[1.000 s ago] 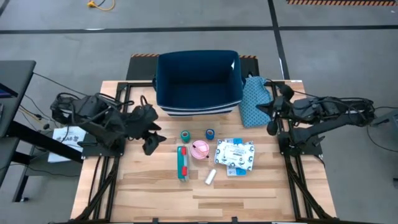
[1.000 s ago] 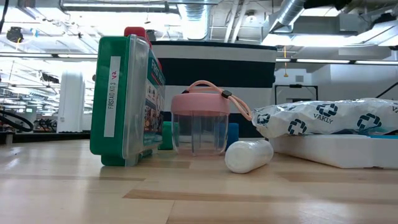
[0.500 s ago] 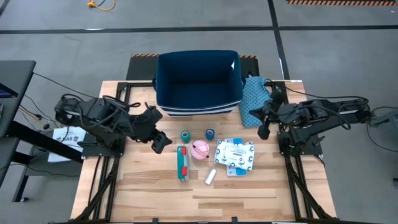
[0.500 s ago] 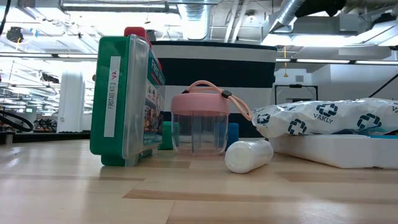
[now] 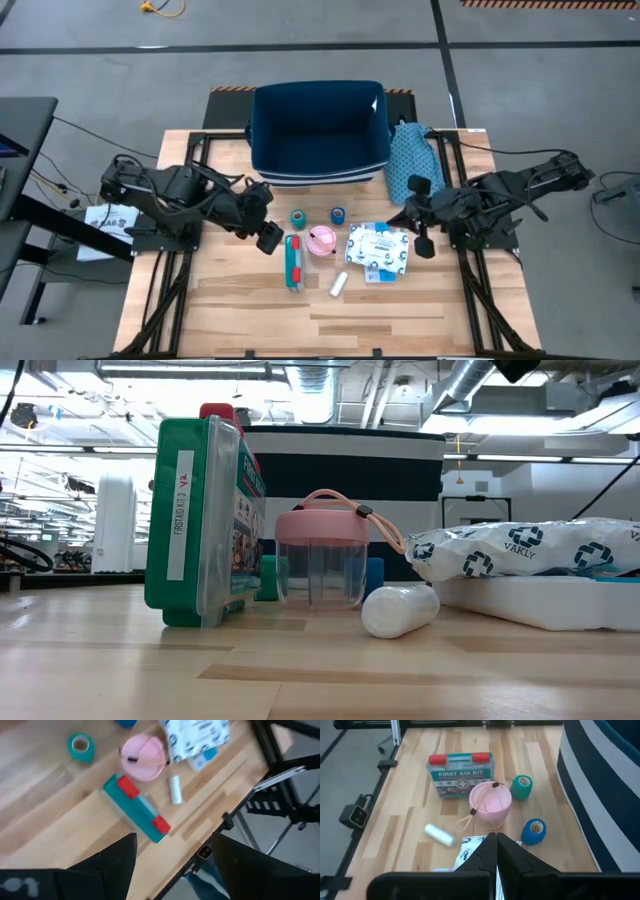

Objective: Pick & place medical supplies in basket/bin
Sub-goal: Put the first aid box into the bin

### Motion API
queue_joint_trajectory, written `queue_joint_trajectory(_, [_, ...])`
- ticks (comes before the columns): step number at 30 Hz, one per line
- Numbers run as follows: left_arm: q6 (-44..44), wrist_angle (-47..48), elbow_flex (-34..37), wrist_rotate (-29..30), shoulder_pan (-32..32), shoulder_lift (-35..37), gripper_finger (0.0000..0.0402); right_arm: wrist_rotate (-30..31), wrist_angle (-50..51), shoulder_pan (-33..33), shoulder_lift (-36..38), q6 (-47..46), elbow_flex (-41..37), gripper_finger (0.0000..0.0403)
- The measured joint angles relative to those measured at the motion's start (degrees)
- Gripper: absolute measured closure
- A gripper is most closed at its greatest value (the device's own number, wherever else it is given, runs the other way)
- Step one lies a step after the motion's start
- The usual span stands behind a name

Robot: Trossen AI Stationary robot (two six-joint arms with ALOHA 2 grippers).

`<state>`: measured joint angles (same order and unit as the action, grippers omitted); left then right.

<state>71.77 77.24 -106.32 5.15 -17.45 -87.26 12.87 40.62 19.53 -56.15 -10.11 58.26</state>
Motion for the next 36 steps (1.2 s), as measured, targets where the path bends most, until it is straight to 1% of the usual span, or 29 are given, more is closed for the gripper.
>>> queue_joint_trajectory(6, [5.69,2.35,0.00,-1.39,0.39,-2.14,0.0122,1.12,-0.38,-0.02,-3.11,0.77,0.00,0.0403])
queue_joint_trajectory(12, [12.45,2.11,0.00,1.81,0.52,-4.59,0.0098,2.73,-0.37,-0.02,-5.53,0.63,0.00,0.0403])
queue_joint_trajectory(15, [15.42,0.92,0.00,3.41,0.52,-6.33,0.0095,5.51,-0.27,-0.11,-6.18,0.48,0.00,0.0403])
queue_joint_trajectory(18, [17.49,-0.79,0.00,3.07,0.61,-8.54,0.0095,7.82,-0.13,-0.13,-6.07,0.52,0.00,0.0403])
queue_joint_trajectory(22, [18.68,-5.09,0.02,2.76,0.66,-11.13,0.0095,8.19,0.08,-0.13,-4.75,0.66,0.02,0.0403])
queue_joint_trajectory(25, [19.06,-6.37,0.04,2.14,0.81,-12.91,0.0095,8.10,1.22,-0.02,-3.75,1.21,0.02,0.0403])
queue_joint_trajectory(30, [20.11,-3.87,0.02,0.63,1.07,-14.15,0.0095,8.06,2.80,-0.02,-2.57,1.53,0.02,0.0403])
queue_joint_trajectory(36, [22.65,1.28,0.02,2.02,1.07,-14.22,0.0095,8.05,4.22,-0.02,-2.29,1.57,0.02,0.0403])
